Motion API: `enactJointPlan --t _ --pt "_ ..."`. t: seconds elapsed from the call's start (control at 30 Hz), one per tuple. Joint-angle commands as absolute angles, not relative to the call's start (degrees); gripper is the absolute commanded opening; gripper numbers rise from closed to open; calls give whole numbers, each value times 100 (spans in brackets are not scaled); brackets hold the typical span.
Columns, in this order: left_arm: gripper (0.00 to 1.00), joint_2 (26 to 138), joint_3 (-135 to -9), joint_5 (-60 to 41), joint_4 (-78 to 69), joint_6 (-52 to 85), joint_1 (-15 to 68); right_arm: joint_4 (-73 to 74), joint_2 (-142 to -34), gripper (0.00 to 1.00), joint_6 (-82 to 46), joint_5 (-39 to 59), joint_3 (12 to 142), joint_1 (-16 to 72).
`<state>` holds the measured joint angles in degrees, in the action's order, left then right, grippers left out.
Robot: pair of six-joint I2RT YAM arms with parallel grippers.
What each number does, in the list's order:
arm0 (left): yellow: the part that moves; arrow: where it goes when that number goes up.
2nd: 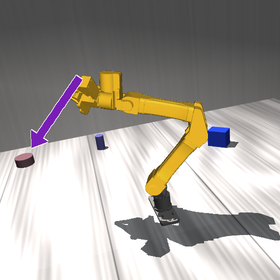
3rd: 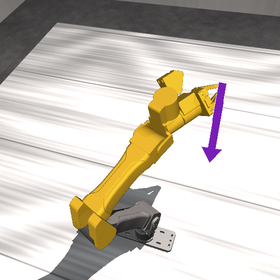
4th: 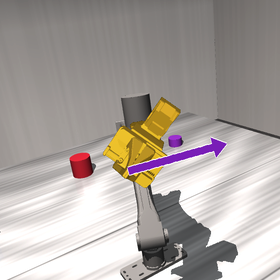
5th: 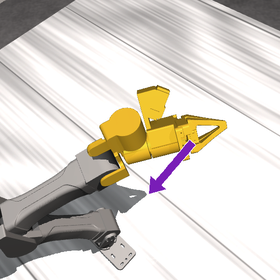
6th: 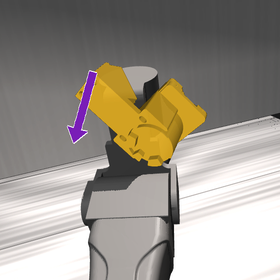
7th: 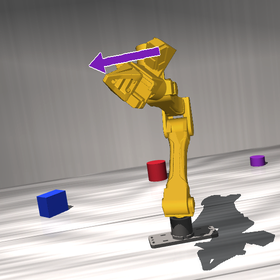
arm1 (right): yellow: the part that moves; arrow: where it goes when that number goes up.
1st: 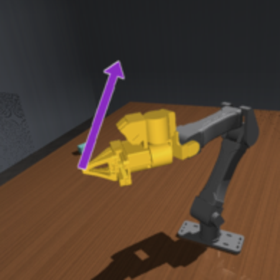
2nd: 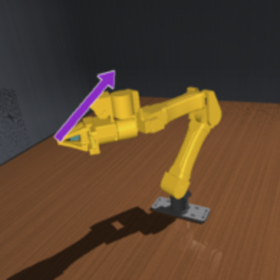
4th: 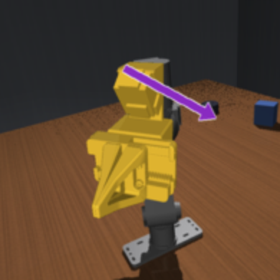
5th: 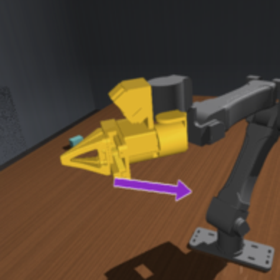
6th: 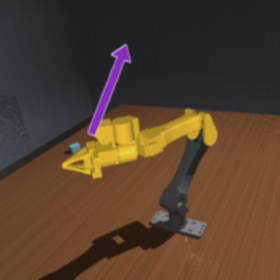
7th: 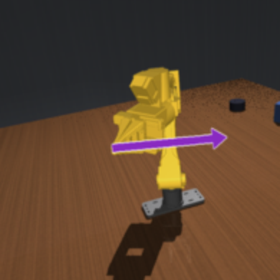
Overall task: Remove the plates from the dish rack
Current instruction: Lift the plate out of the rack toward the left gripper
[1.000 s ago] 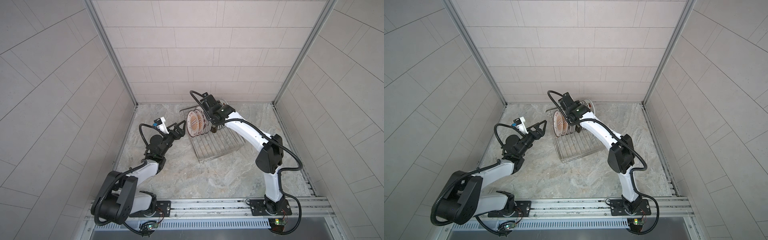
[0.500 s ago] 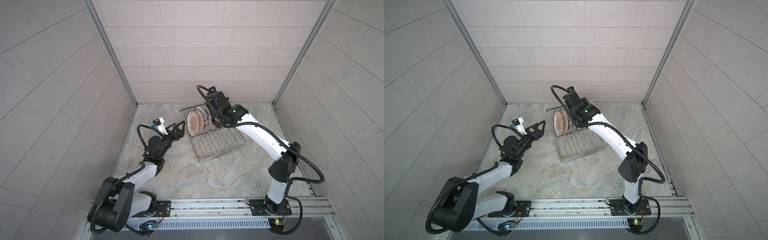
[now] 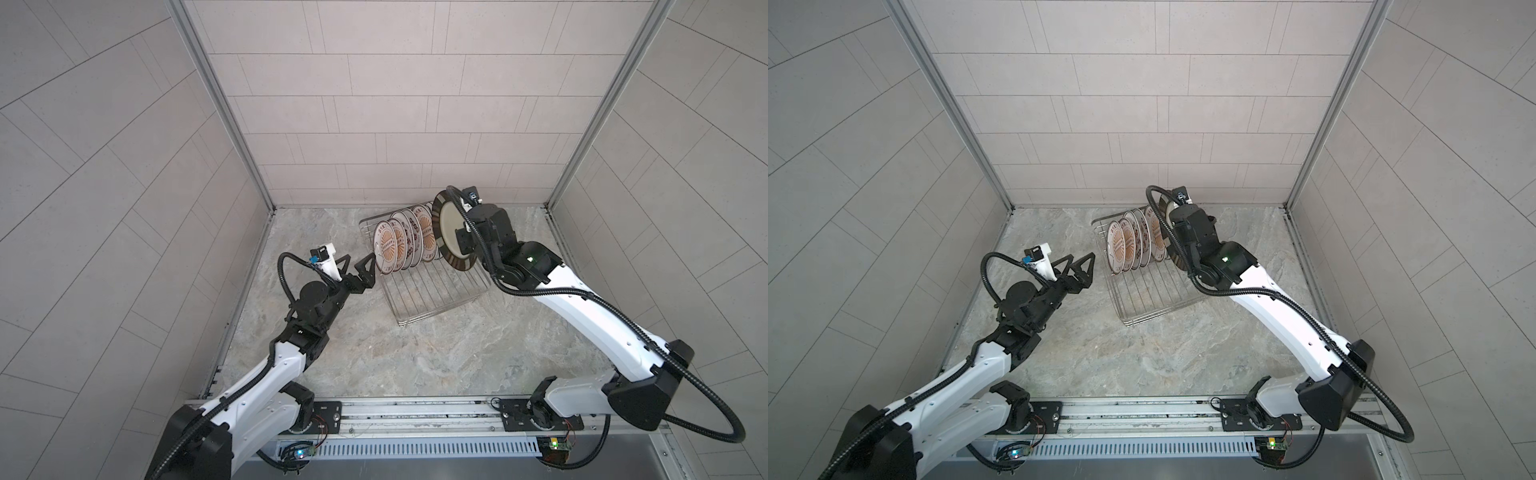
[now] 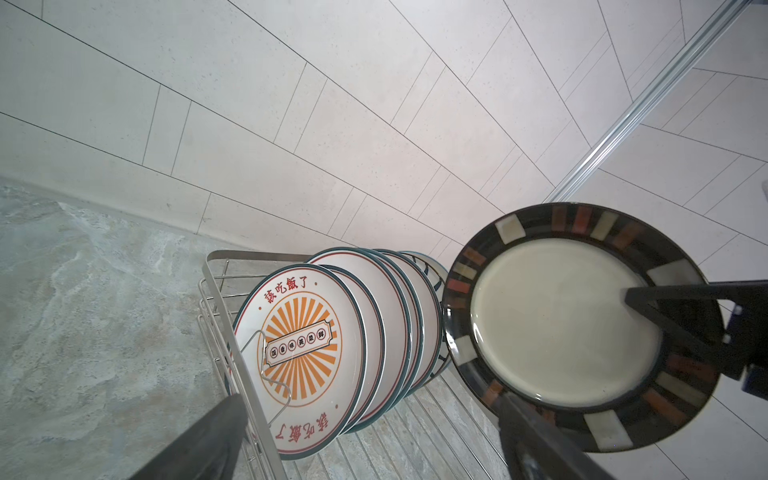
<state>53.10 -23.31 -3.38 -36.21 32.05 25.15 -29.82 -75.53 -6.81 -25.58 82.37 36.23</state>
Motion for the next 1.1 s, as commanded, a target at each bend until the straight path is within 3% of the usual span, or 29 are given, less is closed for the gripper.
enactJointPlan --t 0.0,0.33,0.43,0.8,0.93,1.07 --pt "100 5148 -2447 -400 -3343 3115 2628 -2002 -6916 0 -1046 -2061 8078 3496" --pt "100 4735 -2332 -1019 -3310 3556 2796 -1323 -5554 0 -2495 865 6541 1995" --pt "100 4502 -2212 -463 -2981 3475 3159 -883 -5189 0 -3010 1528 5908 1653" --pt "100 4491 -1466 -940 -3607 3725 3516 1305 -4768 0 -5030 2819 4086 1564" --pt "100 4491 -1301 -1314 -4236 4109 3509 1941 -4761 0 -5573 2909 3721 1676" --pt "100 4182 -1354 -1461 -3889 4369 3514 2496 -4813 0 -5890 2800 3411 2014"
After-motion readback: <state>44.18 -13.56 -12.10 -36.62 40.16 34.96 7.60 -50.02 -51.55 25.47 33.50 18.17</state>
